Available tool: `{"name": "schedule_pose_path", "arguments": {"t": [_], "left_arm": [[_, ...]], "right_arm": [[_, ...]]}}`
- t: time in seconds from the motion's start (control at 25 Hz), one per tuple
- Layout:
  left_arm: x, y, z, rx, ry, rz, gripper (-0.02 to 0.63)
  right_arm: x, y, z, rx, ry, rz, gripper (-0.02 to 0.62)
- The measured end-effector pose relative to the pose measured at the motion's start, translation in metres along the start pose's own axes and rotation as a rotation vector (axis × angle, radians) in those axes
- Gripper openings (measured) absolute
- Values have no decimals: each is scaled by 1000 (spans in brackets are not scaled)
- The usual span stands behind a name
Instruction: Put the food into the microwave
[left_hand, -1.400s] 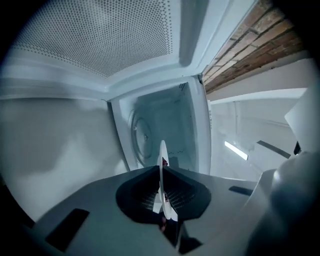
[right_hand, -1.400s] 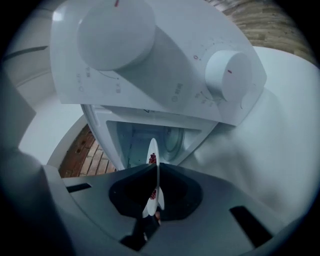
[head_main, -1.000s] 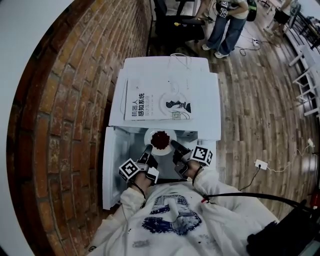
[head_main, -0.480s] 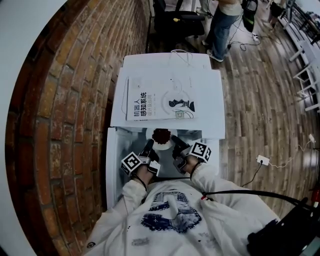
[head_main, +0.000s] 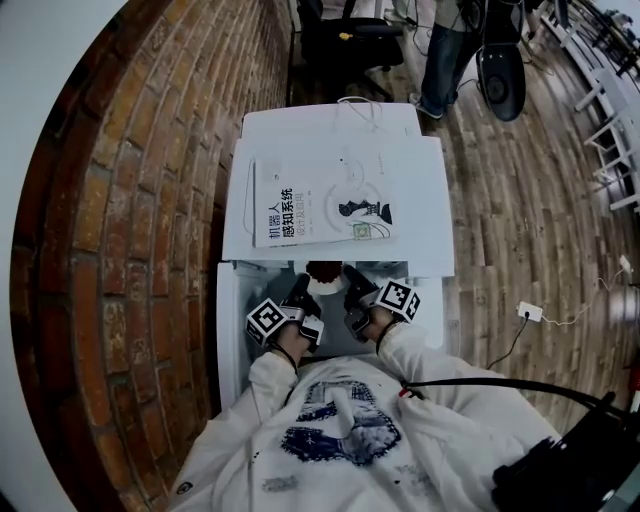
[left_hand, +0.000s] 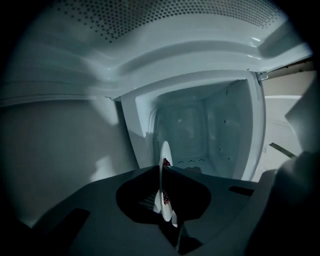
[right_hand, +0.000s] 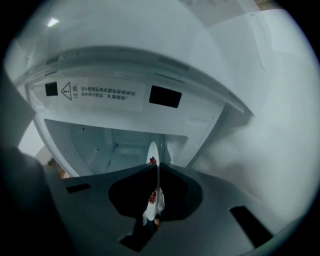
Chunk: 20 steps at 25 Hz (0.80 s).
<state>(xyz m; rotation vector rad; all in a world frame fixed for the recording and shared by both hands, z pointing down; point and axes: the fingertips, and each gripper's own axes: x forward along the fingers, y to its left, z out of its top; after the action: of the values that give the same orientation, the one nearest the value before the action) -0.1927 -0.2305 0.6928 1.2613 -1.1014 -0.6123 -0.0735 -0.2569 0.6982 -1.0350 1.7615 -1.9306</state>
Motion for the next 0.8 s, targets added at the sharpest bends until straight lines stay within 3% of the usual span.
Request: {"name": "schedule_pose_path", "arguments": {"t": [0.24,0.48,0.8], "left_arm": [[11,-1,3,-10,2,-54,18],[14,3,5,-7,-2,-22,20],[16,-1,0,-39,-22,-45,20]], "right_arm": [[4,1,5,-14,-34,8,25],[7,1,10,-14,-60,10,26],[6,1,15,5,-90,18,26]]}}
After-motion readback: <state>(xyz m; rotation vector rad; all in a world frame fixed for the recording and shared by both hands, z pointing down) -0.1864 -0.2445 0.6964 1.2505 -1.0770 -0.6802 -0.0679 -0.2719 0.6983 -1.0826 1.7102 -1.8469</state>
